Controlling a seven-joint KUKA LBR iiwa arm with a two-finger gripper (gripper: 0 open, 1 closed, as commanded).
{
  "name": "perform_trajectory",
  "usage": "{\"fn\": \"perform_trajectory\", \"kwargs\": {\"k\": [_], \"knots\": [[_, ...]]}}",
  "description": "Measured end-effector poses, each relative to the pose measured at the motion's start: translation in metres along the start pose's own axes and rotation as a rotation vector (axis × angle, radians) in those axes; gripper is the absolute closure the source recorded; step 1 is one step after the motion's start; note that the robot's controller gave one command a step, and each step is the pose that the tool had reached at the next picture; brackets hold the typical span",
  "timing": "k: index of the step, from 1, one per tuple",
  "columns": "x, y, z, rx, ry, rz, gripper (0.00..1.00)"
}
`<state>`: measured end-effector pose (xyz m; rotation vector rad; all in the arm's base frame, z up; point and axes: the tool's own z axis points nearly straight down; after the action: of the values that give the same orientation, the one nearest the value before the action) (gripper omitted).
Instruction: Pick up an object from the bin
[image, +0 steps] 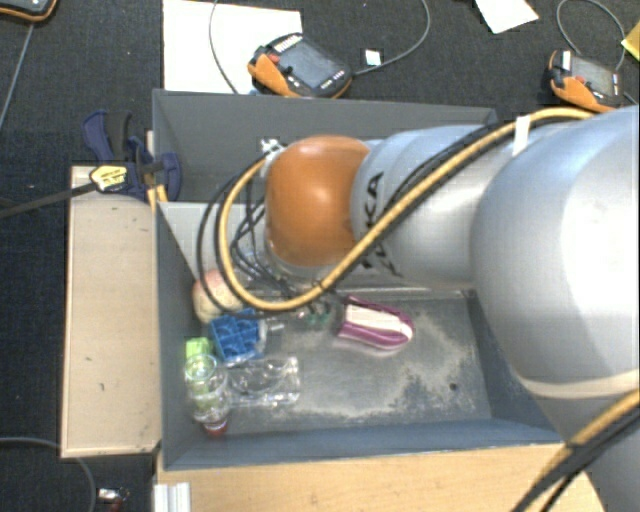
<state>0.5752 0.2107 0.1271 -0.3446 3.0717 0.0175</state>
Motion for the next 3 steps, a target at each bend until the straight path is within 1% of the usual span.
{"fn": "perform_trajectory", "kwargs": {"k": [1, 2, 3], "knots": [[-0.009, 0.0, 0.026, 0.0, -0.006, 0.016, 0.0], [-0.017, -0.006, 0.046, -0.001, -0.008, 0.064, 1.0], [-0.017, -0.006, 0.046, -0.001, -0.008, 0.066, 1.0]]}}
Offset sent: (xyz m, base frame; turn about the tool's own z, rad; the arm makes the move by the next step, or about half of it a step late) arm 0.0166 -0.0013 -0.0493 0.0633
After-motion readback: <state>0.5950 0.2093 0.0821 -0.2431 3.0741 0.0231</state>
